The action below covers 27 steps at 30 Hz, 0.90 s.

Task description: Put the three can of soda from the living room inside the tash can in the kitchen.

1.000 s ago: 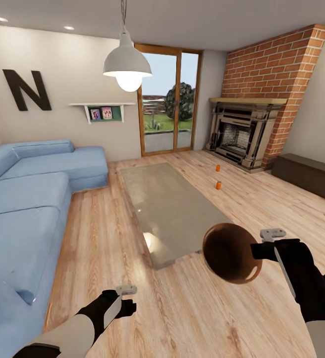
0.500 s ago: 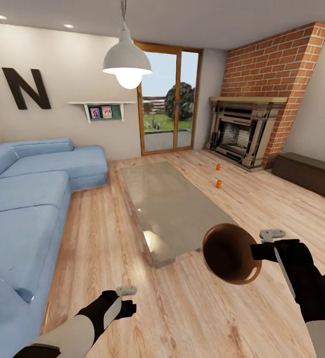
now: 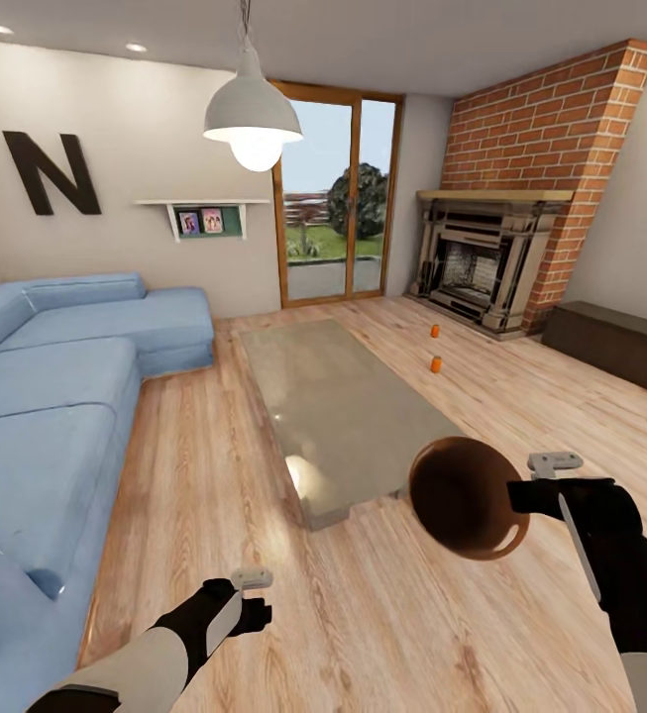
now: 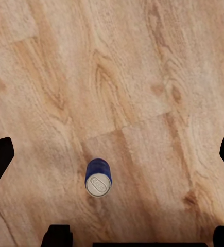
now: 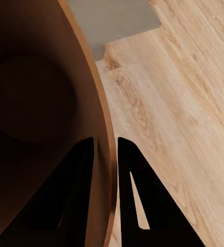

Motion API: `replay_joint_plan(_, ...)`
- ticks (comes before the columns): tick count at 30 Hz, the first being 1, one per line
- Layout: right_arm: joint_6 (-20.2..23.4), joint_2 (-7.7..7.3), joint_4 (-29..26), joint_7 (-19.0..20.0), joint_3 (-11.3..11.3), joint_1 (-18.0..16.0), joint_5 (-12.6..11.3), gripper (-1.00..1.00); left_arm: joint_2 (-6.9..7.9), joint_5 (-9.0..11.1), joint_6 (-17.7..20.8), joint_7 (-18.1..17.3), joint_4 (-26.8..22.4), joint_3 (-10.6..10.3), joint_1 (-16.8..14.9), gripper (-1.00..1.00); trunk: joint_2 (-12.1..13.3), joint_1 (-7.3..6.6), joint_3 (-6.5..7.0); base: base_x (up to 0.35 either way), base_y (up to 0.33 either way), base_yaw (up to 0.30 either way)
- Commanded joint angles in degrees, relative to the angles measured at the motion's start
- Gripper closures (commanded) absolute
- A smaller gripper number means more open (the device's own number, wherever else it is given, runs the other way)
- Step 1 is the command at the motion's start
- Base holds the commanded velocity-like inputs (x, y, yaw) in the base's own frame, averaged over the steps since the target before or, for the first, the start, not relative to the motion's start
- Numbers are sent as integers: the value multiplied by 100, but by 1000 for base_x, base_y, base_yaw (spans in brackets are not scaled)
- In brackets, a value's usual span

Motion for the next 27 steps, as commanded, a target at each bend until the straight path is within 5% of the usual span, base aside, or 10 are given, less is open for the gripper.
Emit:
replay_joint_plan(1,8,2,-18,31,-16,6,-107,100,0,0,-2,0,0,-1,0,-100,-42,22,-17,0,0,0)
replay_joint_plan(27,8,4,-25,31,-35,23,-102,100,-9,-12,15,-12,140,-4,17,-100,-1045,571,-466,0,0,0)
